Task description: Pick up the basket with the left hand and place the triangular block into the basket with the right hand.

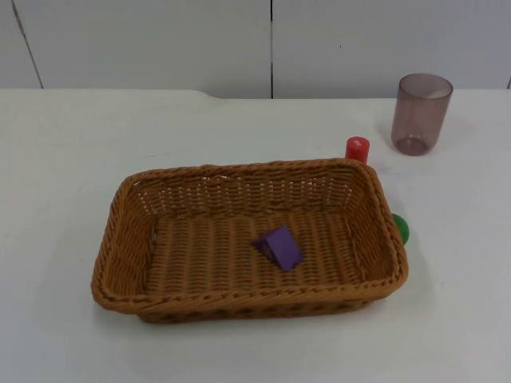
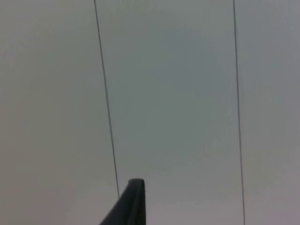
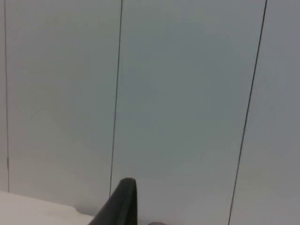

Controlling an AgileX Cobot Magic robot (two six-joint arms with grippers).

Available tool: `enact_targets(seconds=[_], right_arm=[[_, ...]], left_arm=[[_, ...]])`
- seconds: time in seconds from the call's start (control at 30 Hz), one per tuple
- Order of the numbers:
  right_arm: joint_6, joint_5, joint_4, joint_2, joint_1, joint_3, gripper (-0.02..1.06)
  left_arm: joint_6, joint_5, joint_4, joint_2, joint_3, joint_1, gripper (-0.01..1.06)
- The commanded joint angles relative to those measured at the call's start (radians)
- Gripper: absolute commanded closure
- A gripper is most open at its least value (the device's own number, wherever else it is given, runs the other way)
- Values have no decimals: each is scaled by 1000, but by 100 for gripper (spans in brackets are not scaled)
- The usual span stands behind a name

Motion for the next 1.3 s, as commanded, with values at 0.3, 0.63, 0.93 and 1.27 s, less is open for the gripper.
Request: enact_targets(seconds=[0.3, 0.63, 0.93, 1.27], right_arm=[[29, 108, -5, 2, -1, 52, 0], [38, 102, -55, 2, -1, 233, 0], [41, 58, -110, 2, -1, 410, 0], [71, -34, -110, 2, -1, 619, 0]], left_arm=[[-8, 72, -6, 2, 26, -13, 0], [-9, 75, 5, 2, 261, -13, 0], [-9, 69, 63, 2, 529, -52, 0], [-10, 6, 95, 2, 714, -56, 0]])
